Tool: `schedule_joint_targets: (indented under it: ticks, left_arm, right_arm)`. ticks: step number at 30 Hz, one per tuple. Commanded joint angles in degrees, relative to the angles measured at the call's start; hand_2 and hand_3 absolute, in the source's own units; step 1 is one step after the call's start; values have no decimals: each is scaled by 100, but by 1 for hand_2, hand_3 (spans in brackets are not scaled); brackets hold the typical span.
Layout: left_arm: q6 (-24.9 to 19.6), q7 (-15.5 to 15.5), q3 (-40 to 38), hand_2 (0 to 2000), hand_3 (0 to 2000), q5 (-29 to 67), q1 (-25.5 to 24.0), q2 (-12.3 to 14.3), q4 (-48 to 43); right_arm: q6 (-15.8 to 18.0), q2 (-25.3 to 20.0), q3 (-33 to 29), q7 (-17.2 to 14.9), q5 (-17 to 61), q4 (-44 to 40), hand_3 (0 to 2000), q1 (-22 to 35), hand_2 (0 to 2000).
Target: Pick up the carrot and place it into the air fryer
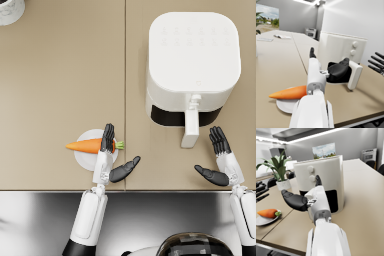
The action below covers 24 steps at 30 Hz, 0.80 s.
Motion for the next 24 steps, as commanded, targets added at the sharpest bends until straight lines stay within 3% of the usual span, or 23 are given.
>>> schedule_joint_targets:
  ticks: [1, 24]
  left_arm:
    - [0, 0, 0, 0, 0, 0, 0, 0, 0]
    - [0, 0, 0, 0, 0, 0, 0, 0, 0]
  right_arm:
    - [0, 0, 0, 0, 0, 0, 0, 0, 0]
    - [0, 0, 0, 0, 0, 0, 0, 0, 0]
